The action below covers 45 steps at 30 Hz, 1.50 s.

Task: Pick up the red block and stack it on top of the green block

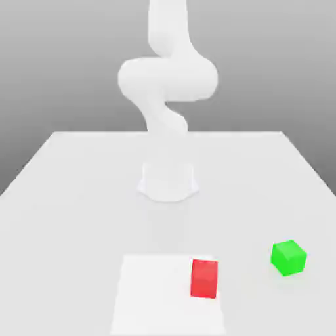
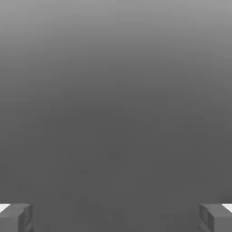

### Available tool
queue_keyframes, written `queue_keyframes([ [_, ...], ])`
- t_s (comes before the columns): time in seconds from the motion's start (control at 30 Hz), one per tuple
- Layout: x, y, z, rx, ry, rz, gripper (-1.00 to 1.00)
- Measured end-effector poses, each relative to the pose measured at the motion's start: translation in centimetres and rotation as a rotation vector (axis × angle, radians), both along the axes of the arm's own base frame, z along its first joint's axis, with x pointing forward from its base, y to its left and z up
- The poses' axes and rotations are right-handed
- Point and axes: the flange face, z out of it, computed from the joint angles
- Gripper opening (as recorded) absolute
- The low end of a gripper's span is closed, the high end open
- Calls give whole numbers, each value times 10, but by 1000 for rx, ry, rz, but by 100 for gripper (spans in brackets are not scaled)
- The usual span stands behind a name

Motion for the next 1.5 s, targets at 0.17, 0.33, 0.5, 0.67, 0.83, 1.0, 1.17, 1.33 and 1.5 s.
queue_keyframes([
  [0.17, 47, 11, -87, -83, 125, 226, 0],
  [0.33, 72, 30, -177, -169, 237, 449, 0],
  [0.5, 78, 50, -267, -260, 341, 675, 0],
  [0.67, 66, 66, -352, -359, 439, 901, 0],
  [0.83, 39, 74, -426, -466, 534, 1133, 0],
  [1.0, 25, 72, -477, -527, 581, 1250, 0],
  [1.17, 23, 71, -519, -527, 585, 1254, 0],
  [1.33, 22, 71, -526, -525, 588, 1254, -100],
  [1.5, 24, 71, -512, -528, 585, 1255, -100],
])
